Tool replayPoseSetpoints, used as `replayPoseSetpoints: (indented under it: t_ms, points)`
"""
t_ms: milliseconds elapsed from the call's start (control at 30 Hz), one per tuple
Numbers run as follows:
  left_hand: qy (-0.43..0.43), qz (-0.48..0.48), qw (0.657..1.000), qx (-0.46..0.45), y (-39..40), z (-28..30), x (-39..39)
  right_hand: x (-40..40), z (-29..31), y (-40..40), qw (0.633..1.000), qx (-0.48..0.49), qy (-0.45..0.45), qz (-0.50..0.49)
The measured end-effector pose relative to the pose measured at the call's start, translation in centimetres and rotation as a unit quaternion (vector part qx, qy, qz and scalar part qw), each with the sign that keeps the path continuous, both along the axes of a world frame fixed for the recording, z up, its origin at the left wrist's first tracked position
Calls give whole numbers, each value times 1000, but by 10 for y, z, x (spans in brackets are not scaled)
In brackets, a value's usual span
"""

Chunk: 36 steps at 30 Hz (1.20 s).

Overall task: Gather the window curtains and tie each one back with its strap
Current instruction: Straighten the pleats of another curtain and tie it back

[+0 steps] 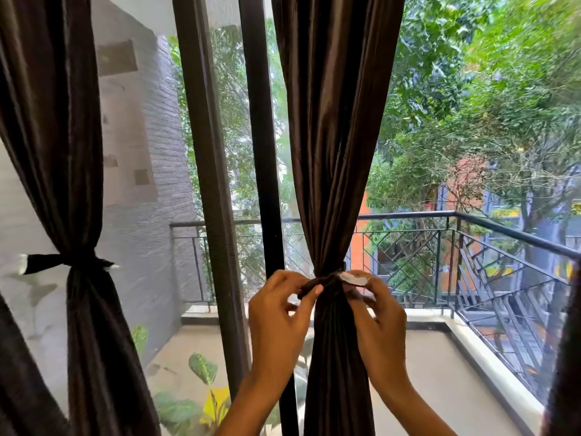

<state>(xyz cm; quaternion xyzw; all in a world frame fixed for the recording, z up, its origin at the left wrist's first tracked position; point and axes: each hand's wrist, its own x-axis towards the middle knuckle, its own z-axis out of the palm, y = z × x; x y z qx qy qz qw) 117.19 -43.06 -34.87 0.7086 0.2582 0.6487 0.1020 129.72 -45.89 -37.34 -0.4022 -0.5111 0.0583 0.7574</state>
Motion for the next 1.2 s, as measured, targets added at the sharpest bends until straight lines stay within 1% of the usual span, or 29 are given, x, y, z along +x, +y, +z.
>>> replayPoseSetpoints:
  t_ms: [133,200,233,267,400,533,667,767,867,967,1067,1200]
  points:
    - [53,19,992,111,-4,-4,2,5,1,6,990,76,-85,-86]
    - [65,28,988,135,-6,-4,3,6,5,8,990,88,-71,-83]
    - [64,28,988,136,-6,-3,3,8,8,9,990,91,-72,-84]
    - [63,27,989,134,-6,-2,3,10,9,10,987,99,-96,-86]
    - [81,33,986,139,-2,-4,4,18,8,16,957,122,-245,-100]
    - [35,7,995,94,0,-7,0,26,6,26,915,134,-348,-157]
    - [-19,-23,999,41,0,-3,-2,27,15,33,882,158,-393,-208]
    - [-23,-20,999,40,0,-2,-4,28,18,35,859,168,-421,-238]
    - [26,11,997,77,2,-3,-9,30,21,36,831,162,-458,-271]
    - [83,39,986,136,4,-7,-12,28,24,31,827,140,-470,-275]
    - [101,53,981,156,5,-13,-11,26,29,21,831,134,-470,-267]
    - [104,96,974,178,13,-17,-5,28,29,16,807,137,-505,-274]
